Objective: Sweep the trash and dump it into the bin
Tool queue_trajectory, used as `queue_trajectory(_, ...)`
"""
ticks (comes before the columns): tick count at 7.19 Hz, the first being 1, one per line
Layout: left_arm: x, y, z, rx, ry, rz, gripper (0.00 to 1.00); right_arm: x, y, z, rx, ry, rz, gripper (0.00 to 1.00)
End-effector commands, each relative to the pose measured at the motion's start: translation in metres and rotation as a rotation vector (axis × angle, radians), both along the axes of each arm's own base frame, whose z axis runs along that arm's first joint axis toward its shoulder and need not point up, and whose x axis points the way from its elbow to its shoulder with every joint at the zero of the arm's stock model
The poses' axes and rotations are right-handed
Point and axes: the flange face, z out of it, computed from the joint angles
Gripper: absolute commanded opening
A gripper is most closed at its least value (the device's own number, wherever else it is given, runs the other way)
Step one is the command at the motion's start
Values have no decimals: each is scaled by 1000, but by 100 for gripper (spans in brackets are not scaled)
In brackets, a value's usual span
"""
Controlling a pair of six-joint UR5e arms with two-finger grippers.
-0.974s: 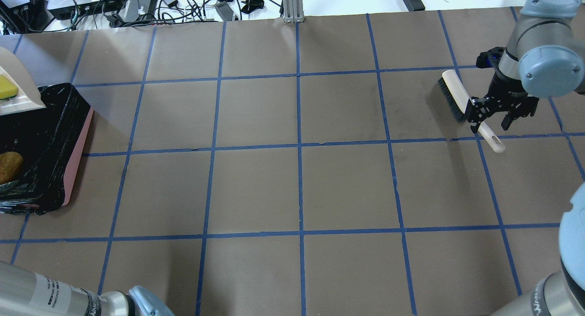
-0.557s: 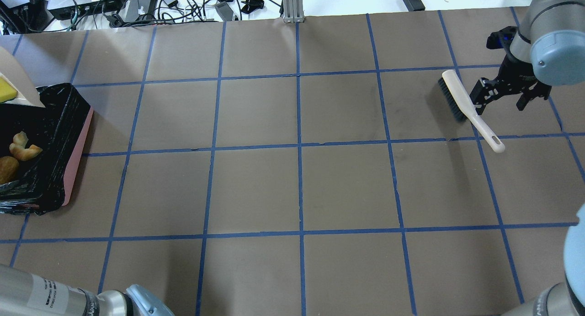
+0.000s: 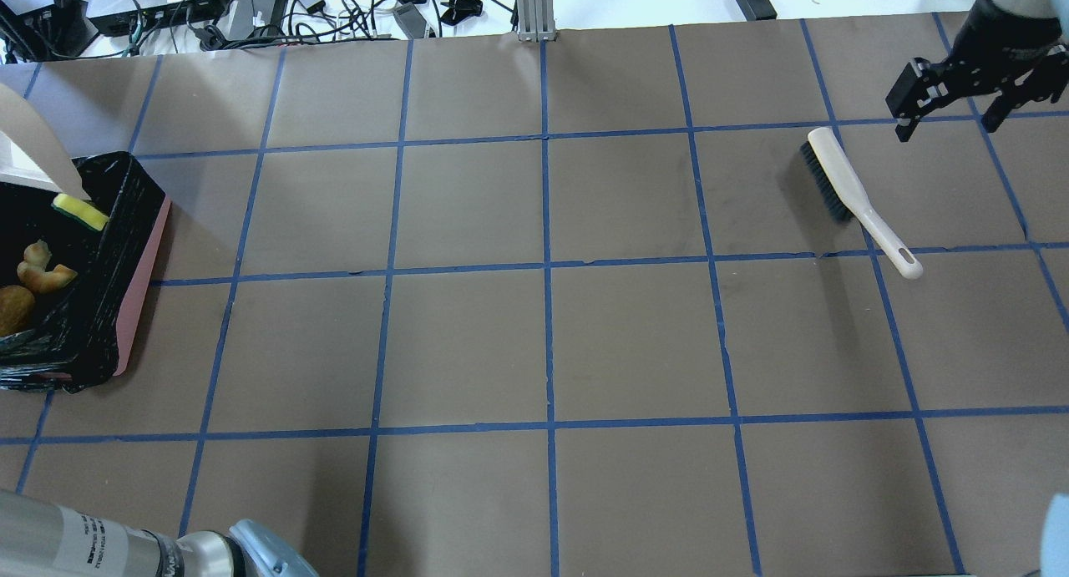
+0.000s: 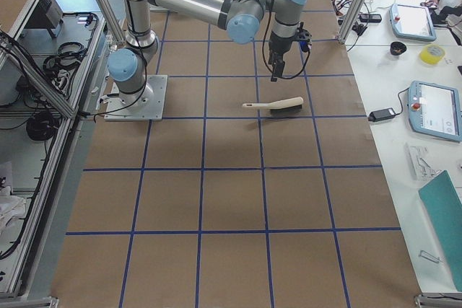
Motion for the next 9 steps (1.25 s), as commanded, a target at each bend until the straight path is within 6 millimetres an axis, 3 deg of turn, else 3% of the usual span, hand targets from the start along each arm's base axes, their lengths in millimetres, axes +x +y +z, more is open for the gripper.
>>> queue_trajectory(1,-14,3,23,243,49,198,0,57,-2,35,-19,0,-28,100)
queue_trajectory(3,-86,-22,52,496,97,483,0,149,14,45,-41,6,-58,100)
queue_trajectory(4,-124,-36,61,591,131,665,0,187,24,43,-49,-11,-139,100)
queue_trajectory(5,-168,-49,63,656,117,811,0,223,37,51,-73,-12,-114,100)
queue_trajectory(6,-210,-62,51,707,120,977,0,226,40,48,-71,-14,-110,100)
queue_trajectory(7,-266,-78,36,741,167,1050,0,228,45,59,-95,-19,-109,100)
queue_trajectory(8,-291,-86,14,785,257,1144,0,228,48,64,-115,-22,-104,100)
queue_trajectory(9,-301,-87,-27,860,356,1238,0,227,62,86,-157,-28,-105,100)
